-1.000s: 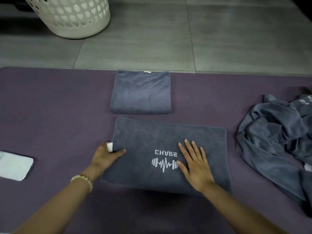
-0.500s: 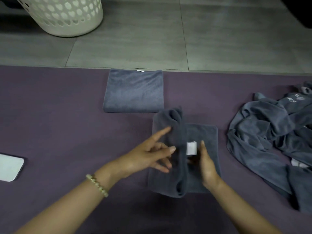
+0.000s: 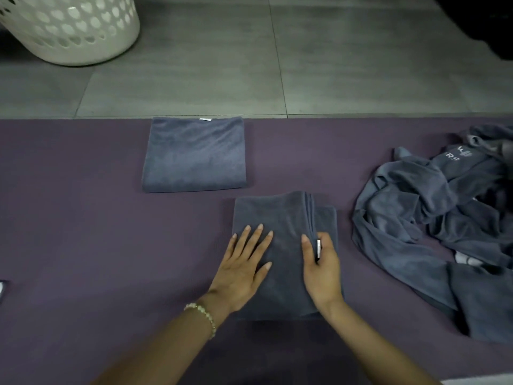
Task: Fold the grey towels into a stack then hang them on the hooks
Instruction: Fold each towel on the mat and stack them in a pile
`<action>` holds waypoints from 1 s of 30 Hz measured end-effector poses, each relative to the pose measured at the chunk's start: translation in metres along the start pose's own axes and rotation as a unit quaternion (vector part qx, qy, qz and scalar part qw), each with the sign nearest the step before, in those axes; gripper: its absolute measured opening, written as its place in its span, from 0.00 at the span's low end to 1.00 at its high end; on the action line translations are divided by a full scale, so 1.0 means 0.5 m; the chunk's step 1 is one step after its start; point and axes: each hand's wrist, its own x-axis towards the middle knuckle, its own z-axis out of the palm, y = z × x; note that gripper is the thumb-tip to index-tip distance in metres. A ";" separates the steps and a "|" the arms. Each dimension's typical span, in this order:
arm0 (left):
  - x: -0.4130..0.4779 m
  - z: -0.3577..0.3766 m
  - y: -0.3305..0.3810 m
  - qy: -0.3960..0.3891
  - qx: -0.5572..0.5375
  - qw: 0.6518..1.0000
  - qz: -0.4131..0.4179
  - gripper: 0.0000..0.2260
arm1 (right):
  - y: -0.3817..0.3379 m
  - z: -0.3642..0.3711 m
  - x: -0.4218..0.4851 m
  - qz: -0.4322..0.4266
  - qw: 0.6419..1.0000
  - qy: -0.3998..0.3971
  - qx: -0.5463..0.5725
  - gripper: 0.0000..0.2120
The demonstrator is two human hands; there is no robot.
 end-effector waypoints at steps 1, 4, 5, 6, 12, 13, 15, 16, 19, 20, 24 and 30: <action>0.007 0.004 0.015 -0.005 0.002 1.000 0.003 0.25 | 0.007 -0.019 0.001 -0.006 1.000 0.005 -0.007 0.03; 0.026 0.021 0.060 -0.023 0.028 0.999 0.015 0.25 | 0.041 -0.063 0.007 0.008 0.999 0.020 -0.029 0.03; 0.031 0.028 0.071 -0.025 0.037 0.999 0.019 0.25 | 0.051 -0.073 0.008 0.015 0.999 0.026 -0.033 0.03; 0.036 0.033 0.079 -0.027 0.044 0.998 0.021 0.26 | 0.058 -0.081 0.009 0.021 0.999 0.030 -0.037 0.03; 0.050 0.051 0.084 -0.013 0.061 0.998 0.026 0.25 | 0.081 -0.096 0.014 0.067 0.995 0.013 -0.072 0.05; 0.051 0.053 0.083 -0.002 0.063 0.998 0.027 0.25 | 0.084 -0.100 0.016 0.079 0.994 0.010 -0.081 0.06; 0.051 0.055 0.079 0.030 0.041 0.999 0.005 0.25 | 0.092 -0.110 0.016 0.091 0.988 -0.002 -0.127 0.08; 0.049 0.053 0.079 0.055 0.003 0.998 -0.029 0.27 | 0.097 -0.115 0.013 0.094 0.982 -0.011 -0.165 0.09; 0.048 0.032 0.086 0.145 -0.193 0.948 -0.207 0.31 | 0.096 -0.130 0.005 0.143 0.972 -0.037 -0.180 0.16; 0.048 0.017 0.090 0.156 -0.261 0.916 -0.261 0.32 | 0.092 -0.133 0.004 0.172 0.971 -0.051 -0.159 0.17; 0.043 -0.020 0.072 0.106 -0.372 0.862 -0.327 0.23 | 0.088 -0.143 0.006 0.244 0.950 -0.112 -0.158 0.25; 0.036 -0.069 0.045 -0.129 -0.561 0.754 -0.317 0.22 | 0.071 -0.167 0.019 0.341 0.918 -0.203 -0.020 0.15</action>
